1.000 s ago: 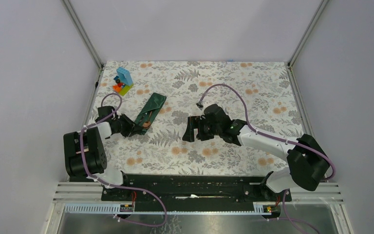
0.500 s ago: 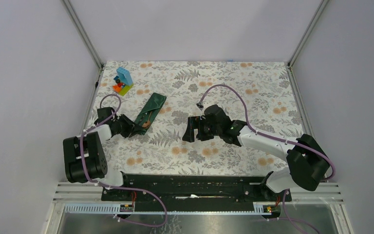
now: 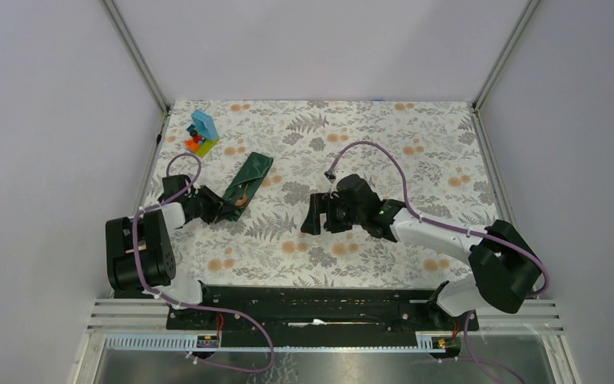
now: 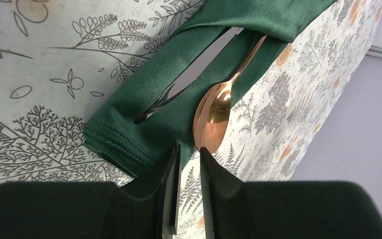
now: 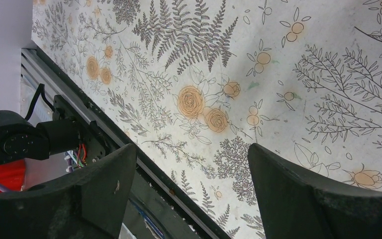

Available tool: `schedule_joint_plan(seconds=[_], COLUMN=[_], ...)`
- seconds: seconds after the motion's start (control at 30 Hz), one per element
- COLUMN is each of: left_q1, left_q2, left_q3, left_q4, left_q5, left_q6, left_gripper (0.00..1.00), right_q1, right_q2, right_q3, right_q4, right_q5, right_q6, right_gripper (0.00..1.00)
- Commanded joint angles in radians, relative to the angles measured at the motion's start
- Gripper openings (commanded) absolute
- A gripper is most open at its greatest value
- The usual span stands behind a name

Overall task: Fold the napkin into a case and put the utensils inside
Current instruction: Insert the spoon into the folded napkin.

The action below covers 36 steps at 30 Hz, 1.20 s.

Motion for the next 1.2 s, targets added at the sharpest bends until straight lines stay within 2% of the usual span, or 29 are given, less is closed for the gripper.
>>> schedule_joint_plan(seconds=[0.0, 0.2, 0.33, 0.5, 0.87, 1.0, 1.17], left_q1=[-0.004, -0.004, -0.009, -0.014, -0.036, -0.041, -0.037], left_q2=[-0.015, -0.036, -0.048, -0.003, 0.039, 0.049, 0.043], left_q3=[0.002, 0.000, -0.007, 0.001, 0.016, 0.021, 0.042], left_q4=[0.052, 0.052, 0.055, 0.100, 0.107, 0.115, 0.082], left_q5=[-0.008, -0.001, -0.004, 0.016, -0.004, -0.004, -0.016], left_q6=[-0.012, -0.024, -0.048, -0.069, -0.078, -0.074, -0.047], left_gripper=[0.27, 0.25, 0.34, 0.24, 0.27, 0.14, 0.05], right_q1=[-0.009, -0.011, -0.011, -0.012, -0.013, -0.014, -0.014], right_q2=[-0.025, -0.019, -0.016, -0.016, -0.026, -0.020, -0.022], right_q3=[-0.009, -0.018, -0.021, -0.024, -0.035, -0.035, -0.039], right_q4=[0.046, 0.061, 0.066, 0.073, 0.079, 0.082, 0.082], right_q5=[0.005, -0.005, -0.006, -0.011, -0.002, -0.004, -0.006], right_q6=[0.007, 0.014, 0.015, 0.020, 0.021, 0.023, 0.026], right_gripper=[0.89, 0.89, 0.89, 0.89, 0.89, 0.89, 0.89])
